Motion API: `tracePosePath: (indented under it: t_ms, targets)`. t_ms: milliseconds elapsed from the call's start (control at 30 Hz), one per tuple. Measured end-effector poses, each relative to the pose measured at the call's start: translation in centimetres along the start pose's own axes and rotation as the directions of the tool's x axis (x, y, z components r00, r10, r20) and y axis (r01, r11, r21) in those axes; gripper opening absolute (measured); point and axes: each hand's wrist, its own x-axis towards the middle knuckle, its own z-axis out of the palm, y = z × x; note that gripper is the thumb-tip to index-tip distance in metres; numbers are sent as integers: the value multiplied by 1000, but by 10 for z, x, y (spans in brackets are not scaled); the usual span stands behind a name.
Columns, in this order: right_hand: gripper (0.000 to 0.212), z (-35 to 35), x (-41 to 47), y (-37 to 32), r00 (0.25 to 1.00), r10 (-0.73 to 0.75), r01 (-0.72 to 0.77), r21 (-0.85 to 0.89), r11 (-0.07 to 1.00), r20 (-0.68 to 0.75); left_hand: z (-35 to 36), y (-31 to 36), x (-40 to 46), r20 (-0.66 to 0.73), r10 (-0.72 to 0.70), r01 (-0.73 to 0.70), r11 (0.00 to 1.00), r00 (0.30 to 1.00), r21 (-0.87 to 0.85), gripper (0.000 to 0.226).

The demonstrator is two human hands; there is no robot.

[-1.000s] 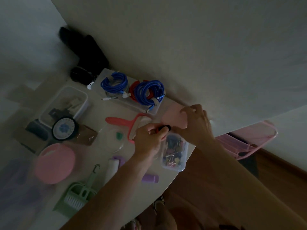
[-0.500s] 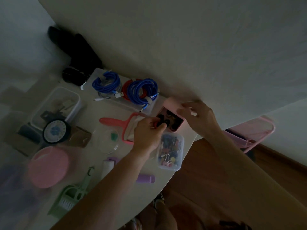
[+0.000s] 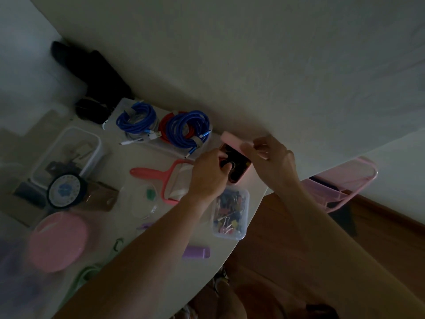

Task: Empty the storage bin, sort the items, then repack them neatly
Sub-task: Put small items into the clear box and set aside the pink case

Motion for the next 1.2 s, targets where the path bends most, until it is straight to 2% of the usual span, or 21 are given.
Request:
tracePosePath:
  t_ms: [133,200,267,333,367,400,433,500,533,600,767,833,967,1067,1133,1200]
  targets:
    - [51,5,-11,-9,961,53,-75,-72,995,-270,3,-3,5,33,-33,33,999,999,1,30]
    - [50,12,-13,-13,951,92,-93,12,996,-296,4,-4,4,35,-39,39,999,999,-5,30]
    - [50,19,-14,-12,955,52,-14,133,991,-292,6,-5,5,31,-40,40,999,999,-19,28]
    - [44,24,-20,-11,943,-112,149,99,984,-312,8,-7,5,24,-46,47,998,999,-32,27]
    - [35,24,-25,-11,927,-207,234,52,971,-313,8,-8,6,24,-43,44,998,999,-38,26]
    - [19,24,-28,-8,915,-282,299,15,954,-289,9,-10,7,25,-41,42,998,999,-48,24]
    - [12,26,-30,-4,912,-334,341,-11,940,-240,9,-10,7,28,-37,38,997,999,-61,23]
    - [35,33,-28,5,921,-371,367,-59,929,-115,11,-12,8,48,-31,35,994,998,-103,14]
    - [40,37,-26,8,926,-372,366,-90,926,-67,12,-14,8,61,-23,31,990,998,-135,6]
    - [40,42,-22,8,921,-389,384,-140,913,-8,13,-16,7,67,-21,33,983,998,-179,7]
    - [26,43,-20,12,924,-378,383,-141,913,59,14,-19,6,76,-72,87,971,995,-221,4]
    - [25,43,-19,15,919,-386,394,-146,907,81,15,-19,6,79,-106,124,953,991,-276,10]
    - [22,44,-16,13,928,-369,374,-144,916,56,16,-15,5,56,-127,138,939,990,-315,15]
    - [14,42,-19,7,923,-384,383,-163,909,27,12,-8,1,-37,-34,23,965,999,-261,25]
    - [9,43,-19,5,924,-379,381,-187,906,48,13,-8,1,-93,47,-58,992,995,-116,22]
    - [10,47,-16,7,936,-341,351,-231,907,81,18,-11,2,-90,86,-83,996,992,34,19]
